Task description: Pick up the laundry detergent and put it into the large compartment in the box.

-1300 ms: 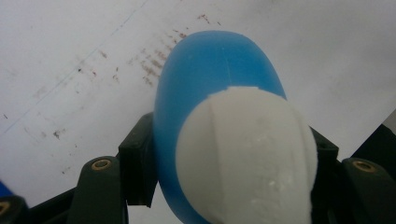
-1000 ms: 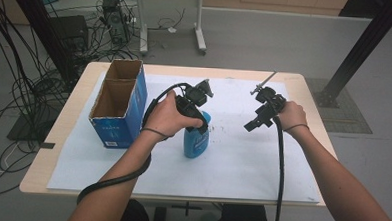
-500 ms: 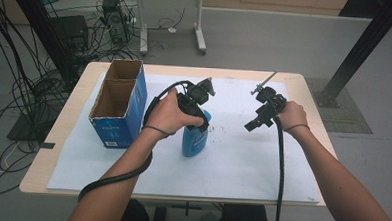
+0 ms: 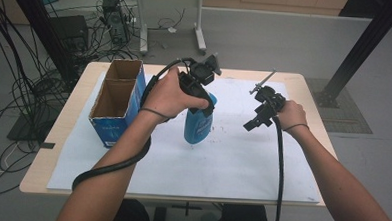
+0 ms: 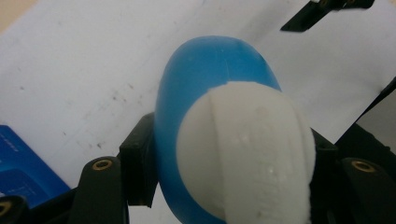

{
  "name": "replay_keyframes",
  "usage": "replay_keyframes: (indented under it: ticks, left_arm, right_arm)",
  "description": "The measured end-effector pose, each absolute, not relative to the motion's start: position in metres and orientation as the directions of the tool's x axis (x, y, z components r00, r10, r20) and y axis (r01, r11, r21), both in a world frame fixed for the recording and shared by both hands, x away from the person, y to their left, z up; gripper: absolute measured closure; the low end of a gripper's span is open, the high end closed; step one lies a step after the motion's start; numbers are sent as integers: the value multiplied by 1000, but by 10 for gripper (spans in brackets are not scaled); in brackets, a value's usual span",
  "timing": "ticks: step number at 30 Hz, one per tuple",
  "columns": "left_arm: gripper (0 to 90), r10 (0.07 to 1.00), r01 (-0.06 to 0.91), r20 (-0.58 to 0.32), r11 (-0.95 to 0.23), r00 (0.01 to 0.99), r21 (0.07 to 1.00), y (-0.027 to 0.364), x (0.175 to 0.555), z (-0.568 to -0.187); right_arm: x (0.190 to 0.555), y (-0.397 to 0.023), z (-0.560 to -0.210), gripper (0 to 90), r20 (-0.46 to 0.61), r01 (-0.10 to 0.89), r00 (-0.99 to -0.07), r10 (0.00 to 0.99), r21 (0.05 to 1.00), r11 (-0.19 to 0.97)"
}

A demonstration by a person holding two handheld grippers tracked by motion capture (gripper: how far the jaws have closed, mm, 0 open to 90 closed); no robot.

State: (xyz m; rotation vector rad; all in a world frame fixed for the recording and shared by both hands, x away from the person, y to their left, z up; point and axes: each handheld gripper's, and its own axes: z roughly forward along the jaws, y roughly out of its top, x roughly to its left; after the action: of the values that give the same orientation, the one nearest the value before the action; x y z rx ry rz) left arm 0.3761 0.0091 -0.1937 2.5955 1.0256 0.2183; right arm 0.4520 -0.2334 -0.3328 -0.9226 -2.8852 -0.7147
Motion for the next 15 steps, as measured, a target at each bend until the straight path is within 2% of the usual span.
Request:
replay_keyframes:
  ticks: [15]
  left_arm:
    - [379, 686, 620, 18, -669, 727, 409, 4, 377, -112]
  right_arm:
    - [449, -230, -323, 31, 159, 548, -828, 538, 433, 716]
